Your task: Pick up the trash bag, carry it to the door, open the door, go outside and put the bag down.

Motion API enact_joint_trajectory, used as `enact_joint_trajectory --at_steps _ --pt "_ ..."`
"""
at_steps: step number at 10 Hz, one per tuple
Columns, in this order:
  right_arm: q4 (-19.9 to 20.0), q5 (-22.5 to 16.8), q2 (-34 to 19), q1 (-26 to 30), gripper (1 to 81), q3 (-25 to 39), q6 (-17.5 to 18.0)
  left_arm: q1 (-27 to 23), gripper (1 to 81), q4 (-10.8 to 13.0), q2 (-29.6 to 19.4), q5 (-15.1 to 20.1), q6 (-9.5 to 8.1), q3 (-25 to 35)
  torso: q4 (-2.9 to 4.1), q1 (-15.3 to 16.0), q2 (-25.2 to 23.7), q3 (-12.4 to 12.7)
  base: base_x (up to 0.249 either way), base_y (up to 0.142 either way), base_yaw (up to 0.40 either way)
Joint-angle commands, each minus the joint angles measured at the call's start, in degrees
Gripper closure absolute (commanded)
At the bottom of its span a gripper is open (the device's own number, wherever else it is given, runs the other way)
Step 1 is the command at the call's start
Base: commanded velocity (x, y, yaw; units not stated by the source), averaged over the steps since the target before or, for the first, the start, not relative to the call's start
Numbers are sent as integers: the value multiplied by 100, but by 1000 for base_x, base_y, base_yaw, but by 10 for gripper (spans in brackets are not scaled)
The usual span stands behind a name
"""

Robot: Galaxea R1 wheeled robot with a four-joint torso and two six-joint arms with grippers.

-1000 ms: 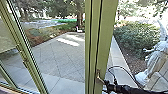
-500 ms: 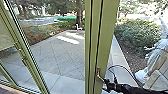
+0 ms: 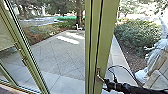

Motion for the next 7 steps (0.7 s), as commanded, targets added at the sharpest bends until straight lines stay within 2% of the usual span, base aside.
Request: enact_joint_trajectory --at_steps 1,3,5,7 --pt "77 -1721 49 194 10 -170 80 -91 811 -53 -71 403 -11 -3 0 0 0 0 0 0 0" --pt "68 -1721 22 220 10 -205 71 -91 811 -62 -70 412 -11 -3 0 0 0 0 0 0 0" --pt "77 -1440 -22 229 10 -179 71 -91 811 -62 -88 412 -11 -3 0 -2 0 -2 0 0 0" --pt "68 -1352 -48 255 10 -188 71 -91 811 -53 -88 412 -11 -3 0 -2 0 -2 0 0 0"
